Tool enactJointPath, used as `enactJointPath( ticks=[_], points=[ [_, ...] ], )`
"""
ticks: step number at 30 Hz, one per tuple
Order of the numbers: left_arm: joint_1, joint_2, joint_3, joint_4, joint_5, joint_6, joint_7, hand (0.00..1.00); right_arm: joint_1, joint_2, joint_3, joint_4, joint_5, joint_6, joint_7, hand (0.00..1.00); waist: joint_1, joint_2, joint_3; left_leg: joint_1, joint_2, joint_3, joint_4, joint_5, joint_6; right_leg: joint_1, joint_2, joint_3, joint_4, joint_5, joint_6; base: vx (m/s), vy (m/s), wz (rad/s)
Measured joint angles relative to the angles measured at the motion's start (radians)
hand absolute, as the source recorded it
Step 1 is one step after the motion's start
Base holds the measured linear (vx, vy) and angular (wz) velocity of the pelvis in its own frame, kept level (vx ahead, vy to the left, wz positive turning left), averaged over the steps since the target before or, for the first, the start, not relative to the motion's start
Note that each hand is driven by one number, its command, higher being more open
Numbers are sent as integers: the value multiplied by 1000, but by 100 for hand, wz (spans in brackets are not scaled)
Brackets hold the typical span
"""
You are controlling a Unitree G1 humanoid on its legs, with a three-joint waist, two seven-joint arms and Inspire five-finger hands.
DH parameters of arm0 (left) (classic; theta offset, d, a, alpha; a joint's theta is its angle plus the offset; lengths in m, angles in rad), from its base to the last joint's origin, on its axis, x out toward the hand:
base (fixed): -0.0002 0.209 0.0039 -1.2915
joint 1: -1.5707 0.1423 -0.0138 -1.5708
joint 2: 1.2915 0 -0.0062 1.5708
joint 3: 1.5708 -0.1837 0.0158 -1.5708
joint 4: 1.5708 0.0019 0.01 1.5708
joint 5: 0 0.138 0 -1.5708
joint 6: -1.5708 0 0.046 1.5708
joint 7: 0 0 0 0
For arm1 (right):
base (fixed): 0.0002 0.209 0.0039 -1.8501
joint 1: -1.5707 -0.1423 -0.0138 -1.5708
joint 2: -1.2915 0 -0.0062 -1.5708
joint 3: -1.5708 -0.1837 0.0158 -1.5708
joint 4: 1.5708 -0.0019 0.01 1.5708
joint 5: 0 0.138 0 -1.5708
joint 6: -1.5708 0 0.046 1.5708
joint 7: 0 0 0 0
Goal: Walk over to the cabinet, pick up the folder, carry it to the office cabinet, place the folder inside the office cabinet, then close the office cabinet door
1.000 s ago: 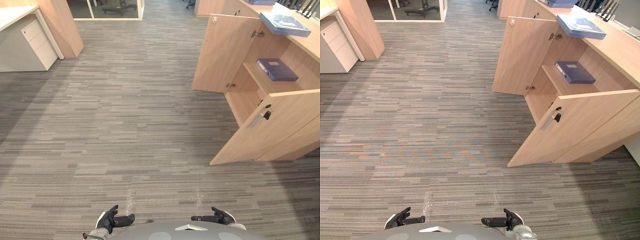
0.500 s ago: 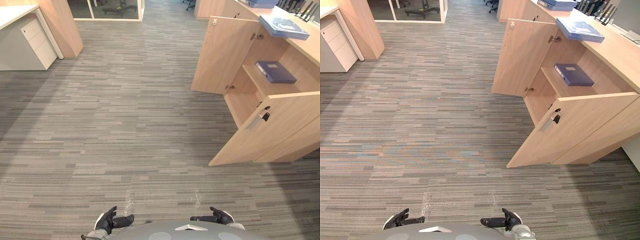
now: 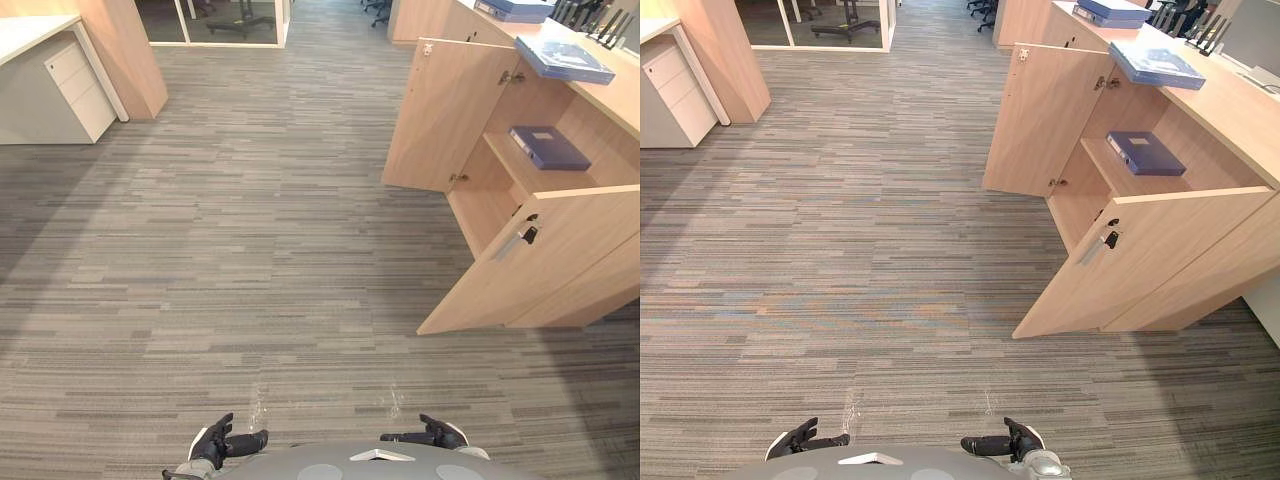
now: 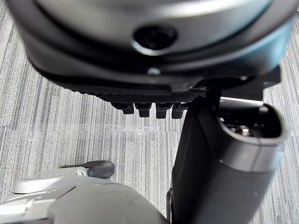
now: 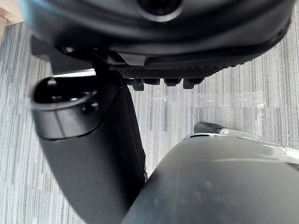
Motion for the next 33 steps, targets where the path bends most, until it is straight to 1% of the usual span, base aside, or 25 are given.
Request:
enactJointPath(
  ticks=[1,3,4,5,6,7,9,10,11,14,15,16,17,18,19,21,23,24,26,28,29,30,31,32,33],
  points=[
    [1,0,4,1,0,0,0,100,1,0,0,2,0,0,0,100,0,-2,-2,-16,0,-3,11,-3,-2,-4,0,-3,3,0,0,1,-7,11],
    [-13,-1,25,-3,-3,-1,0,100,-3,4,-5,8,3,0,2,100,0,-10,1,-101,-1,-8,148,-58,-15,-35,-9,-12,29,-6,-9,-22,-25,22],
    [-32,-5,52,-14,-24,-1,1,100,-16,3,-22,13,9,-2,6,100,1,-12,28,-196,7,-1,342,-117,-61,-43,-11,-25,52,-23,-21,-127,-49,38],
    [-41,-10,88,-42,-48,-3,-2,100,-31,2,-42,22,12,-1,17,100,2,-11,59,-281,20,3,547,-139,-94,-32,-9,-39,65,-43,-32,-185,-43,34],
    [-41,-13,93,-45,-52,-4,-3,100,-32,2,-42,22,13,0,18,100,3,-9,62,-294,22,4,571,-140,-94,-31,-9,-40,67,-47,-35,-198,-27,24],
    [-38,-43,140,-81,-87,-3,-10,100,-30,-9,-41,21,15,0,18,100,10,10,79,-398,54,10,800,-121,-96,-12,5,-46,90,-70,-47,-130,8,8],
    [-37,-50,148,-81,-143,-4,-9,100,-27,-14,-47,17,15,2,17,100,29,28,86,-442,83,36,930,-153,-77,30,0,-44,87,-76,-49,-99,8,3],
    [-35,-58,159,-81,-173,-7,-9,100,-30,-18,-57,20,16,3,17,100,30,29,86,-455,116,54,929,-198,-71,44,-9,-41,86,-83,-38,-78,58,-8],
    [-30,-62,166,-80,-190,-9,-8,100,-30,-18,-67,24,16,6,16,100,32,34,89,-457,131,58,836,-209,-78,49,-30,-31,90,-93,-23,-33,111,-13],
    [-28,-65,167,-79,-220,-17,-2,100,-31,-22,-67,18,17,5,16,100,28,30,87,-448,141,14,576,-196,-95,45,-86,-4,85,-117,14,158,282,-30],
    [-27,-70,169,-78,-222,-20,2,100,-32,-28,-67,16,17,4,15,100,27,36,89,-444,155,-23,456,-173,-112,45,-114,18,72,-128,33,285,401,-40],
    [-23,-76,178,-77,-226,-21,9,100,-33,-30,-67,17,17,4,11,100,28,43,94,-443,178,2,420,-106,-159,63,-138,41,41,-138,49,322,428,-34],
    [-25,-83,178,-74,-227,-21,10,100,-33,-32,-67,17,17,5,8,100,28,52,94,-442,170,30,432,-75,-153,79,-150,52,24,-146,57,331,447,-24],
    [-34,-85,178,-72,-228,-30,11,100,-44,-41,-67,26,9,9,10,100,32,57,110,-460,168,61,500,-78,-133,96,-157,67,61,-150,63,326,463,-13],
    [-41,-83,178,-68,-226,-33,11,100,-45,-37,-64,30,0,8,15,100,39,59,111,-468,154,74,552,-126,-86,91,-156,89,140,-149,63,324,440,-19],
    [-38,-82,198,-68,-213,-34,12,100,-53,-27,-51,43,-8,8,20,100,60,32,89,-465,122,105,589,-184,-59,63,-179,92,207,-147,60,352,376,-27],
    [-35,-70,205,-61,-204,-29,12,100,-57,-15,-61,56,-31,7,25,100,59,12,55,-468,84,135,612,-230,-34,36,-224,117,232,-121,87,371,332,-25],
    [-35,-66,205,-56,-191,-20,13,100,-57,-11,-78,58,-34,8,27,100,65,4,33,-466,69,153,607,-243,-23,16,-243,136,250,-107,87,347,282,-39],
    [-37,-72,204,-37,-151,-14,19,100,-56,-10,-112,55,-34,10,32,100,69,7,13,-425,32,191,564,-258,5,-51,-283,184,368,-82,82,320,273,-41],
    [-26,-65,170,-32,-93,-1,25,100,-58,-25,-125,50,-32,8,42,100,51,22,7,-336,-7,221,494,-266,47,-160,-301,208,686,-41,77,322,240,-23],
    [-23,-61,149,-32,-84,3,27,100,-54,-25,-126,29,-32,4,39,100,50,23,8,-288,-24,233,468,-266,70,-214,-298,196,835,-5,40,361,185,-29],
    [-20,-53,118,-33,-78,7,29,100,-59,-26,-126,16,-32,7,38,100,48,25,9,-212,-46,246,415,-268,82,-260,-301,136,994,36,-24,325,135,-34],
    [-19,-51,103,-33,-73,9,29,100,-62,-28,-126,14,-29,6,37,100,47,28,11,-173,-56,245,386,-266,86,-276,-303,92,1061,27,-46,366,112,-28],
    [-17,-46,68,-32,-62,10,28,100,-69,-36,-123,12,-20,6,35,100,35,38,12,-109,-62,244,337,-261,92,-309,-296,13,1167,-17,-90,248,-1,-7],
    [-22,-45,40,-32,-56,12,26,100,-78,-38,-118,3,7,6,33,100,20,54,15,-58,-62,235,294,-255,97,-352,-283,-56,1225,-67,-109,181,-57,-1]
  ],
)
